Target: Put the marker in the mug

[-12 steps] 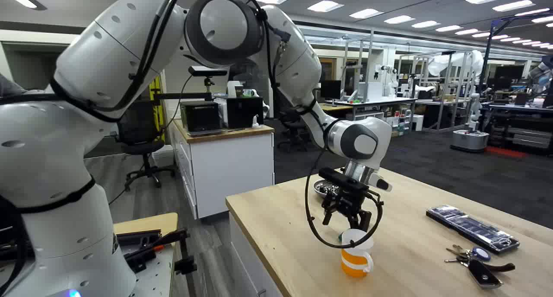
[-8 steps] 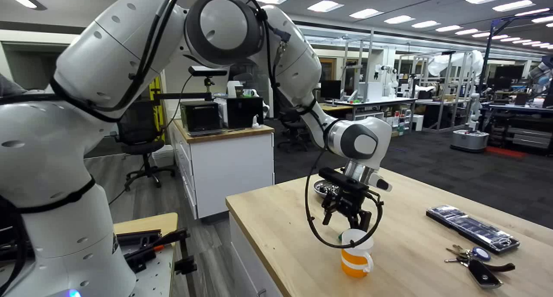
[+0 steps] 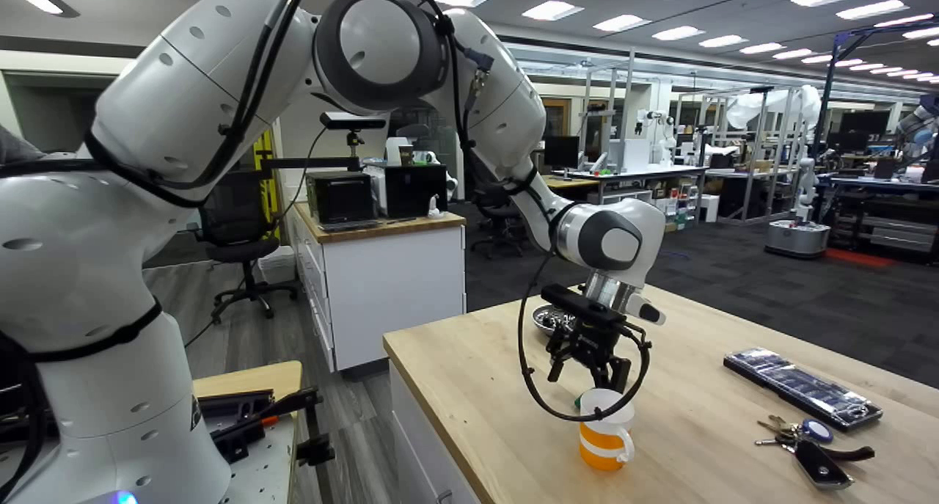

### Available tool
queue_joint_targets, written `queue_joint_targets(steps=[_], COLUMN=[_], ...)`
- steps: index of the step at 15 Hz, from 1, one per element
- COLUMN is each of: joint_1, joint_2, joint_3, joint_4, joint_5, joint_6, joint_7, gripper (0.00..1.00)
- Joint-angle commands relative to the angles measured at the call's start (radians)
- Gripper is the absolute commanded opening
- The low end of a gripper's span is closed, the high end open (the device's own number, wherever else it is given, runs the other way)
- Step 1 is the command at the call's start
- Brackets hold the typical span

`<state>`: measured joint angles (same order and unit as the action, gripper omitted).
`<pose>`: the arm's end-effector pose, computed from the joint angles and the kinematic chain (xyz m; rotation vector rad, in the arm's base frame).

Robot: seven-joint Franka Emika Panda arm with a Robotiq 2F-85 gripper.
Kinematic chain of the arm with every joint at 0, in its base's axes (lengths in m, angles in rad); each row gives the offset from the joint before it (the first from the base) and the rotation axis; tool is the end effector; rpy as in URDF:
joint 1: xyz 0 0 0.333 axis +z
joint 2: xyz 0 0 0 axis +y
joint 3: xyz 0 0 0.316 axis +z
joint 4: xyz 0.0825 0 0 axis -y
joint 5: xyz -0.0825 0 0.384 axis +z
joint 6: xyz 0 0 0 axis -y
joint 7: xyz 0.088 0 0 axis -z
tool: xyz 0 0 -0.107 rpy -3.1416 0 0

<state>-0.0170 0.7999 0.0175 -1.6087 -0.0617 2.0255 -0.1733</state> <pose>0.6441 -0.0041 0.1318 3.0641 0.3210 -0.5995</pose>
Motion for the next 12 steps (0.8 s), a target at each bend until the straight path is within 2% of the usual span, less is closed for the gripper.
queue_joint_targets(steps=[1, 12], joint_1=[-0.002, 0.025], joint_2=[0.002, -0.059], joint_3=[0.003, -0.015], joint_4=[0.004, 0.013], joint_5=[-0.002, -0.061], joint_6=[-0.003, 0.021], joint_7=[0.001, 0.015], gripper=[1.0, 1.0])
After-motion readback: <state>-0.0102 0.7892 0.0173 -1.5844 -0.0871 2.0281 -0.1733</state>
